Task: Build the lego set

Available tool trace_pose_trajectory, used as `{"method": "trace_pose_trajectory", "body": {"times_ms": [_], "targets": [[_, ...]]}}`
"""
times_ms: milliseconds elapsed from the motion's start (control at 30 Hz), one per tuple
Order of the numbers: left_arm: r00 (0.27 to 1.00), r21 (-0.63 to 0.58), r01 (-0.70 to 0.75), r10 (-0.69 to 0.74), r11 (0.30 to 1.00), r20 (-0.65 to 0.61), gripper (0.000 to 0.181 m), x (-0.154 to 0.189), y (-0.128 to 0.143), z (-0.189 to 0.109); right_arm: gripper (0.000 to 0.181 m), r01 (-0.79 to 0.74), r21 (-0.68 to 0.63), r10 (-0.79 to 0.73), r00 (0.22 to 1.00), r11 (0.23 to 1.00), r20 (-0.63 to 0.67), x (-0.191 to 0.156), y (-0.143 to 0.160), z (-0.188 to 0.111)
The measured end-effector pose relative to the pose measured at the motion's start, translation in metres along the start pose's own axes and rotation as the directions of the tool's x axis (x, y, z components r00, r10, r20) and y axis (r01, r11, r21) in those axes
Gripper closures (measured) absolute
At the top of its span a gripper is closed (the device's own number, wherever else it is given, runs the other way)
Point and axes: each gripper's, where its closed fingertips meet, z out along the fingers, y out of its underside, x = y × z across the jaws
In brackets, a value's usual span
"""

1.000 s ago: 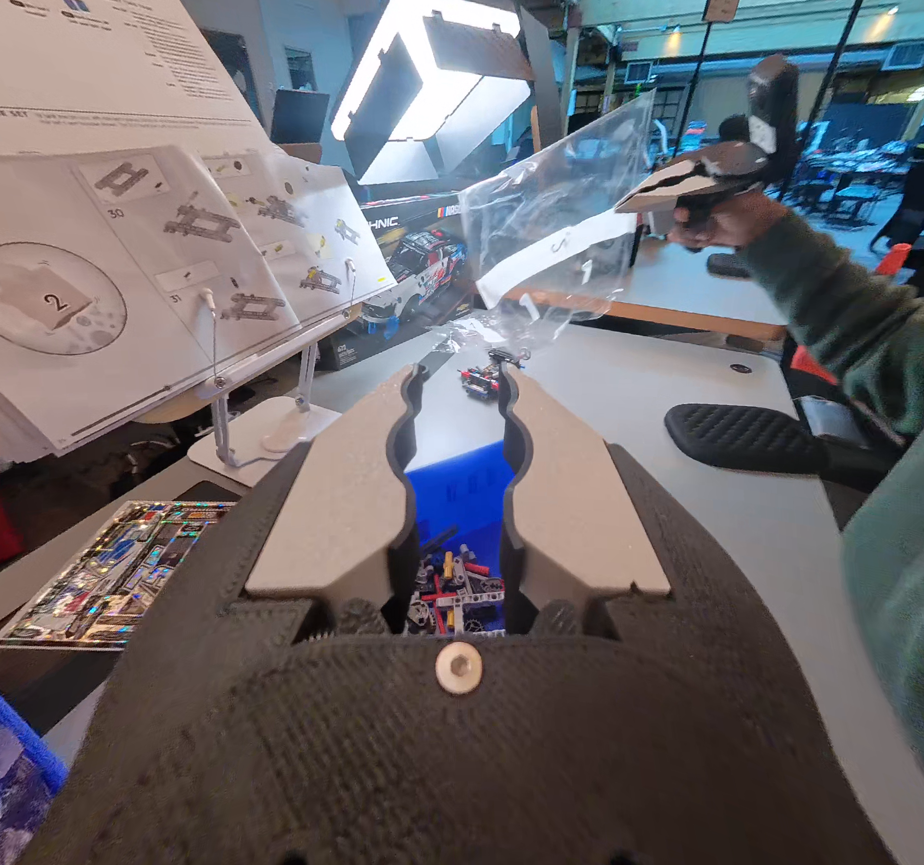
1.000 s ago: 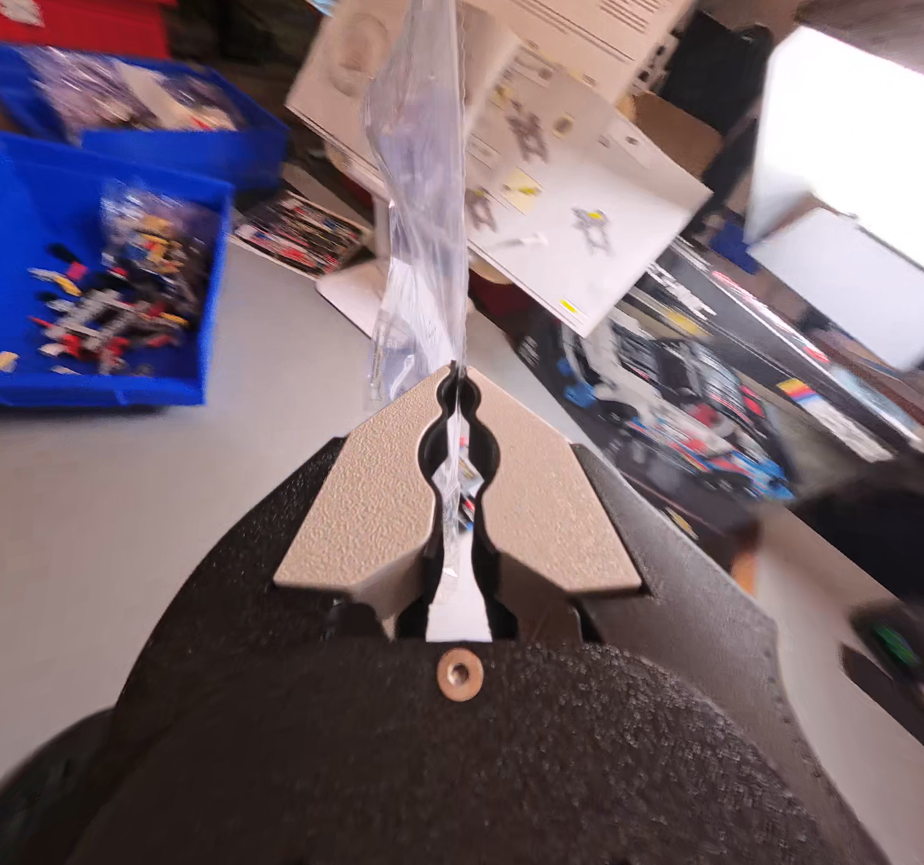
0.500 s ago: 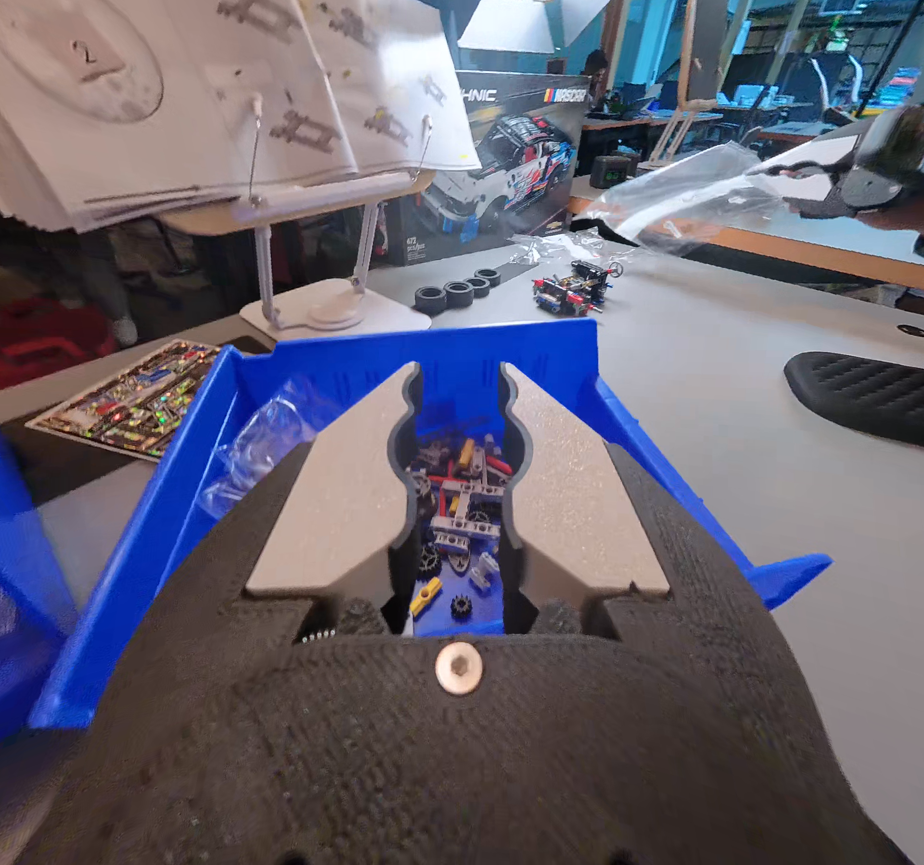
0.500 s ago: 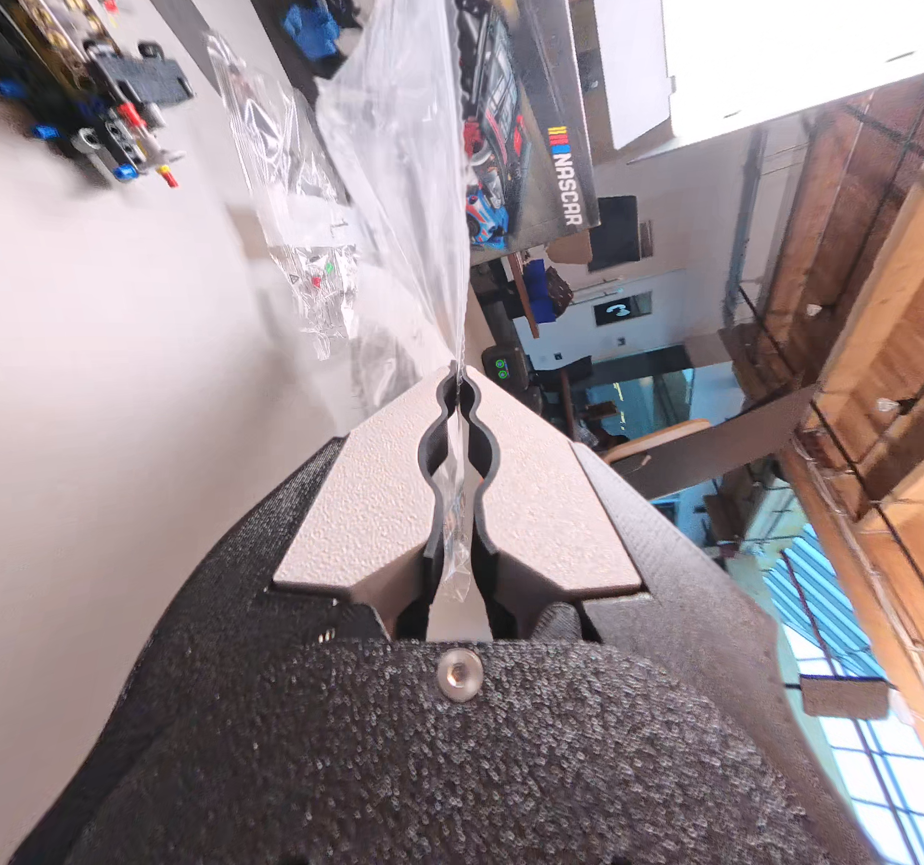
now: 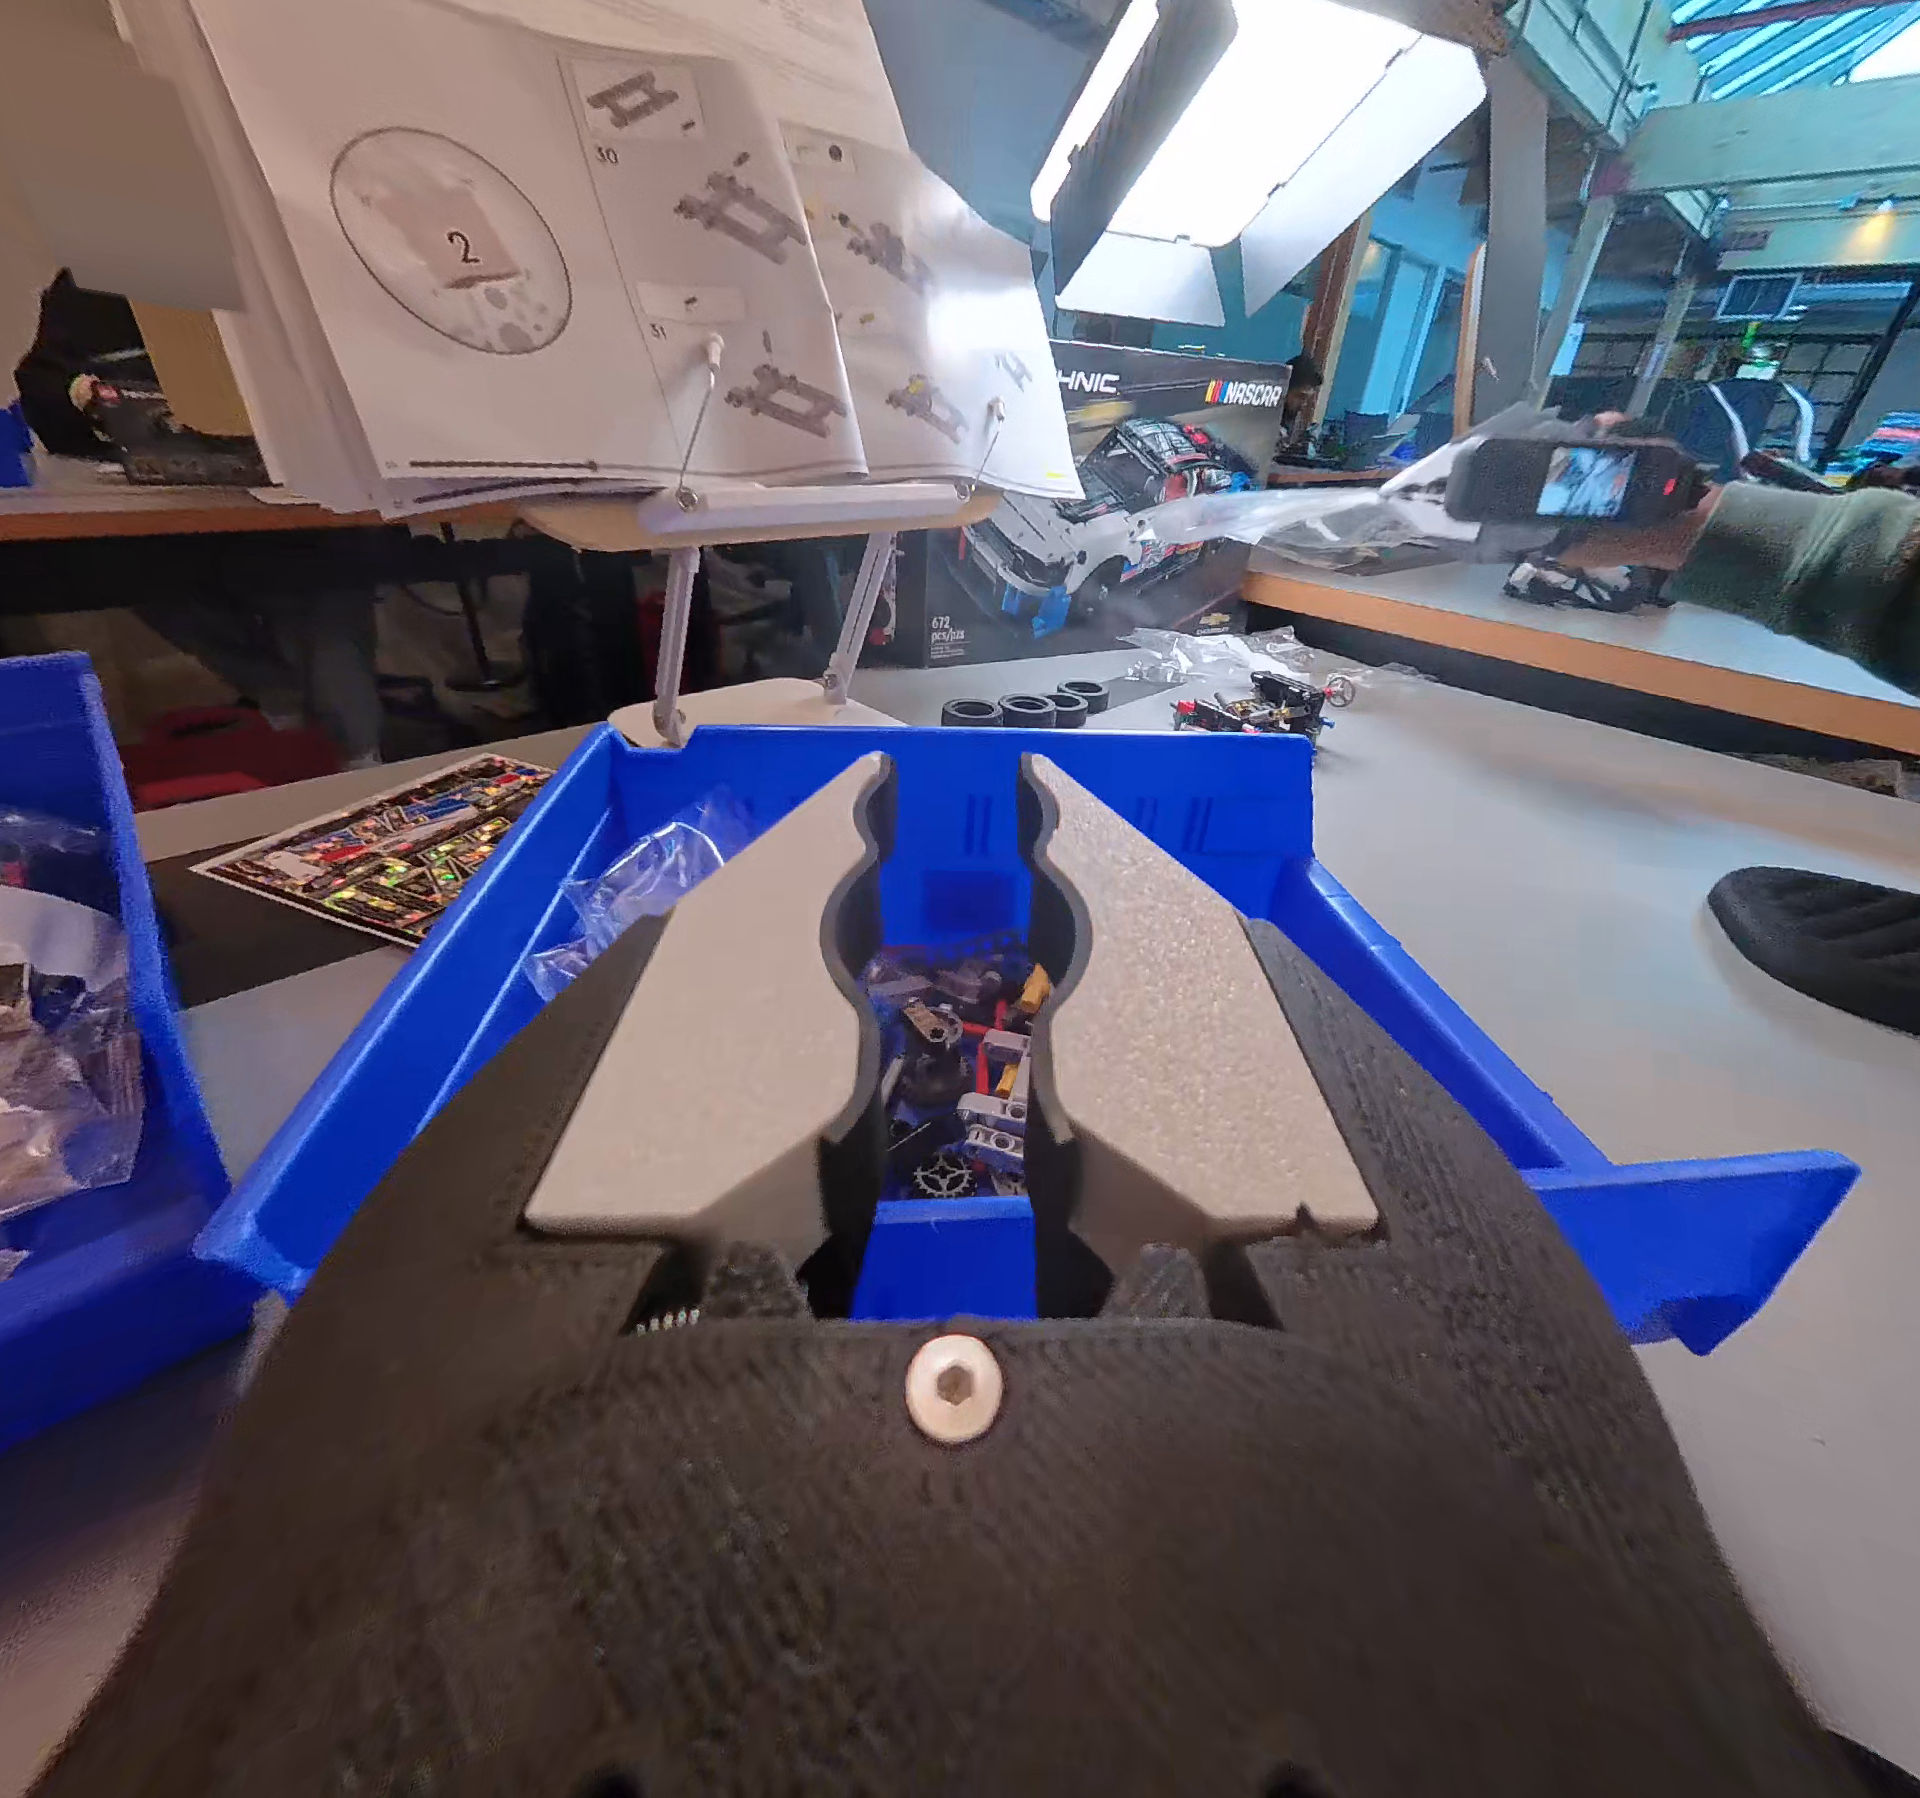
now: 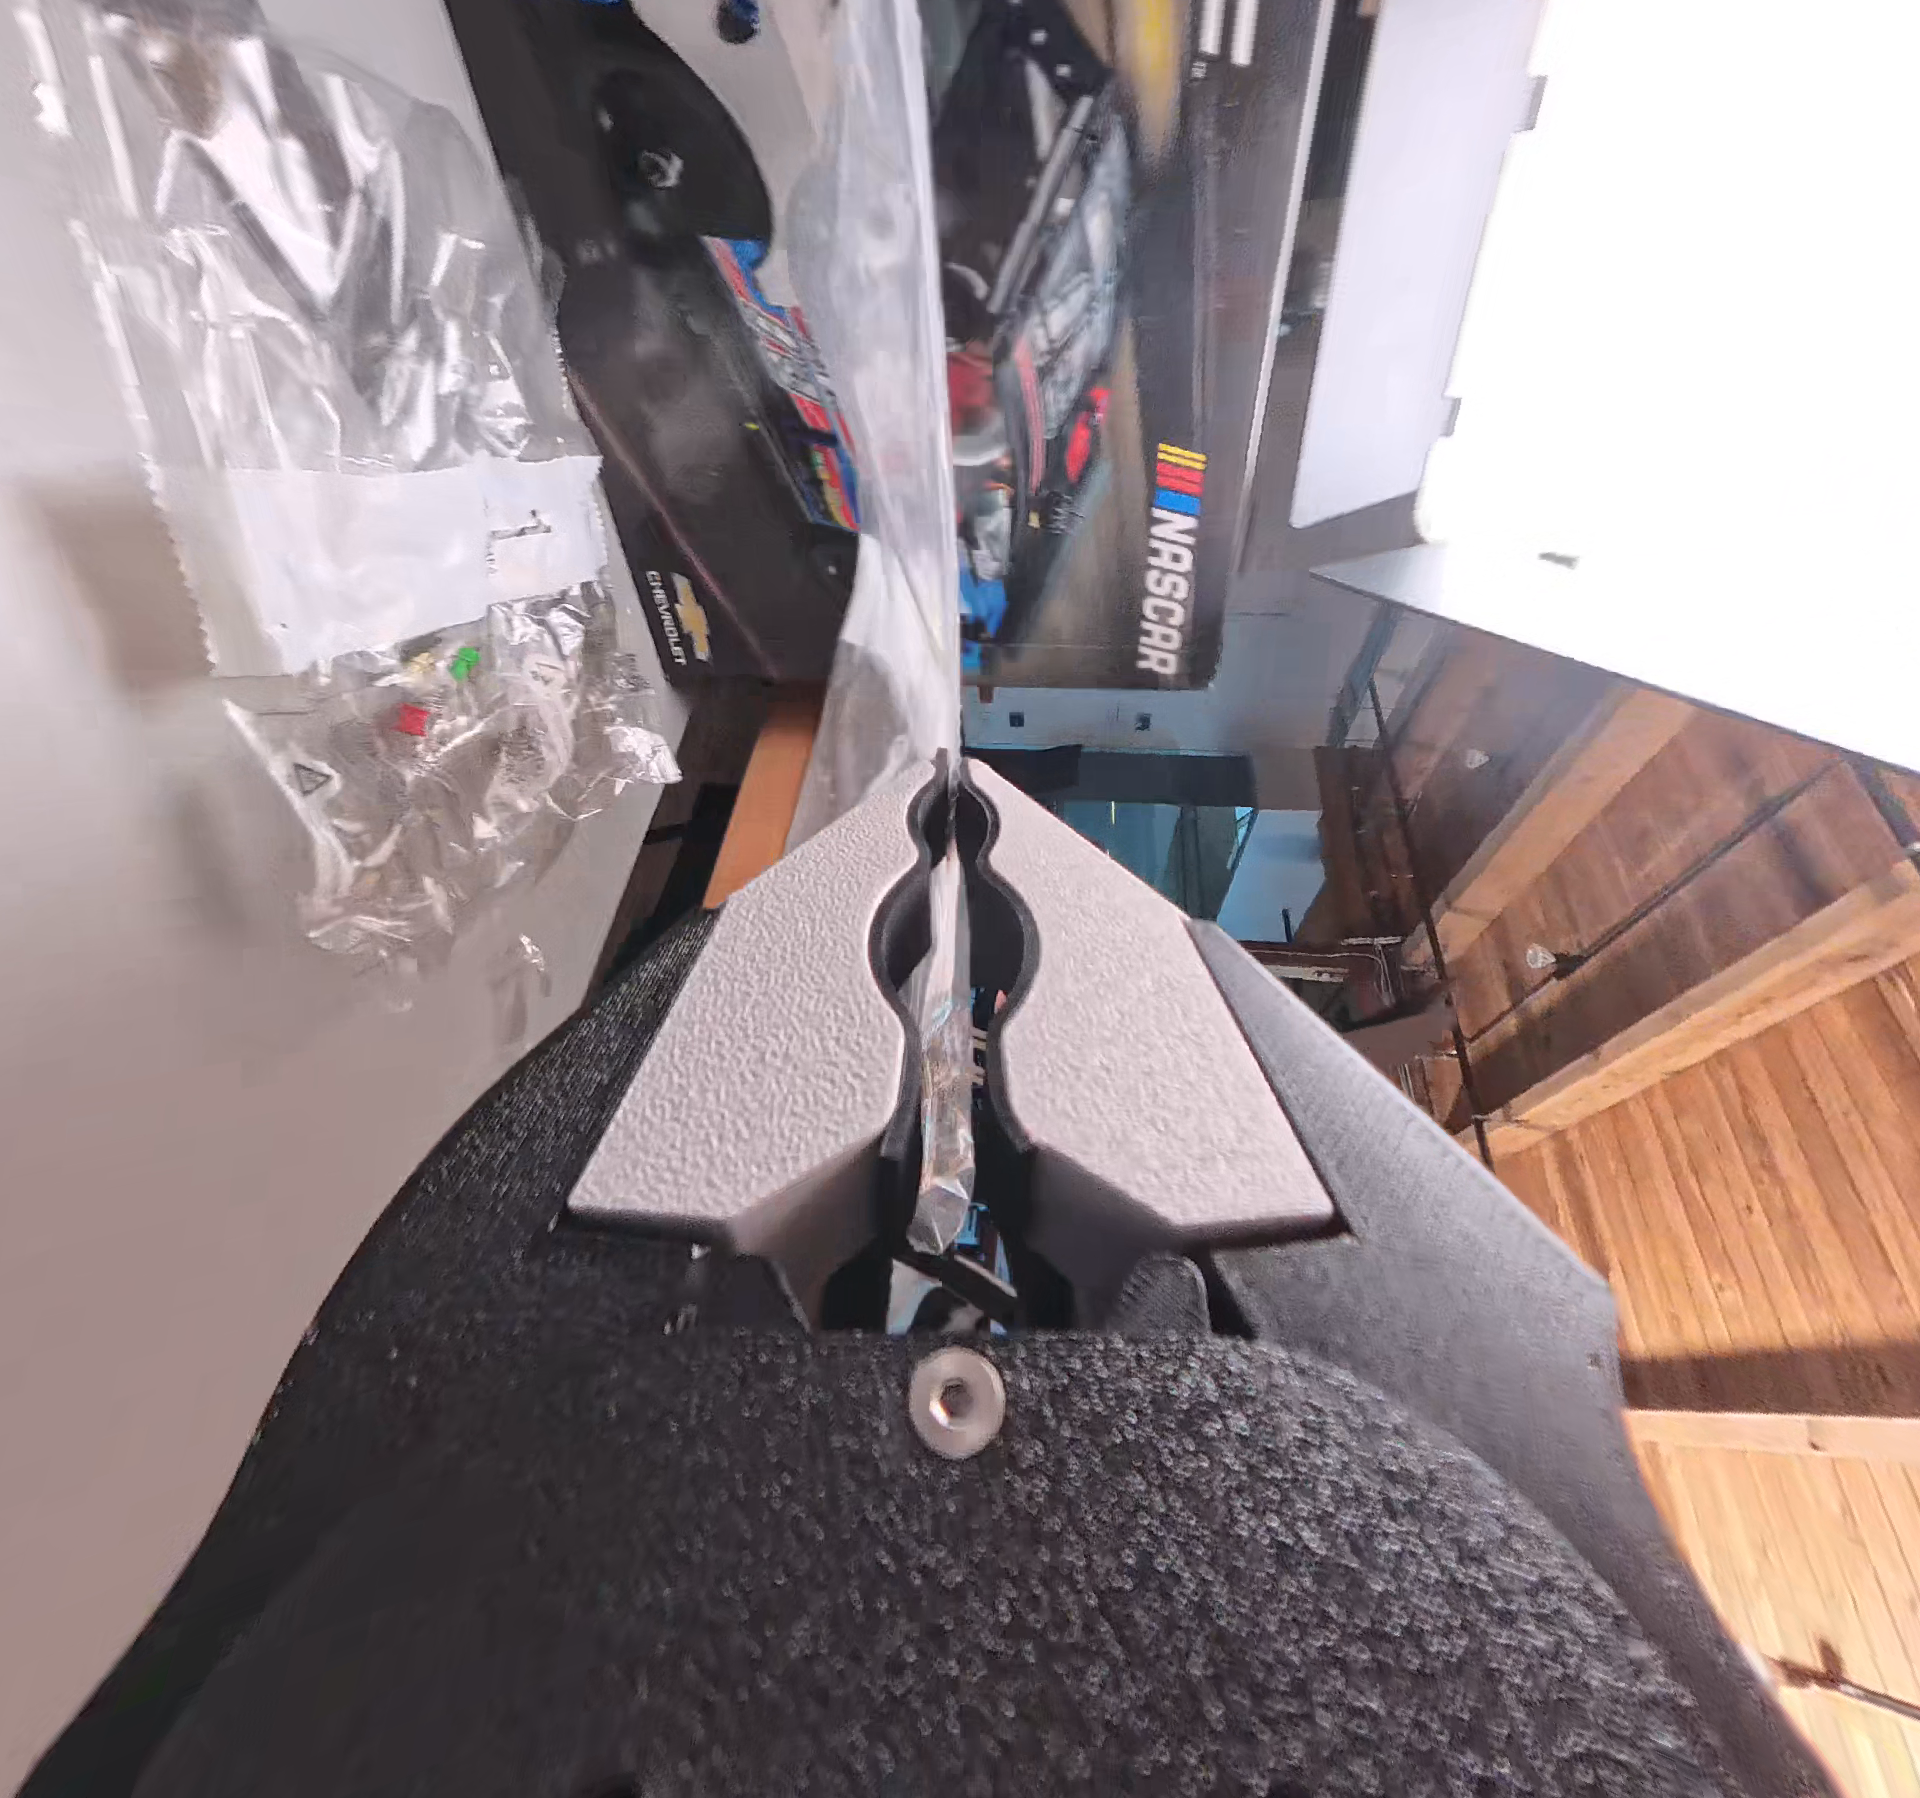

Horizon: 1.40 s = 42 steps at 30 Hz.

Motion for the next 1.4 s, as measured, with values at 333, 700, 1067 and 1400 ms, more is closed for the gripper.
{"method": "trace_pose_trajectory", "body": {"times_ms": [333,700,1067,1400], "targets": [[0.998,0.015,-0.049,0.049,0.999,0.029,0.161,-0.001,0.000,-0.001,0.163,-0.189,0.134,0.113,0.892,0.973,0.439,-0.122,-0.045,0.018],[0.998,0.028,-0.050,0.049,0.998,0.031,0.161,-0.002,-0.001,-0.002,0.144,-0.842,-0.011,0.661,0.415,0.539,0.625,-0.040,-0.002,-0.002],[0.994,0.064,-0.082,0.078,0.995,0.072,0.165,-0.006,-0.004,-0.007,0.181,-0.796,-0.324,0.849,0.409,0.512,0.335,-0.140,0.116,0.042],[0.972,0.033,-0.116,0.107,0.993,0.208,0.169,-0.034,0.004,-0.026,0.181,-0.733,-0.405,0.829,0.542,0.547,0.140,-0.150,0.149,0.086]]}}
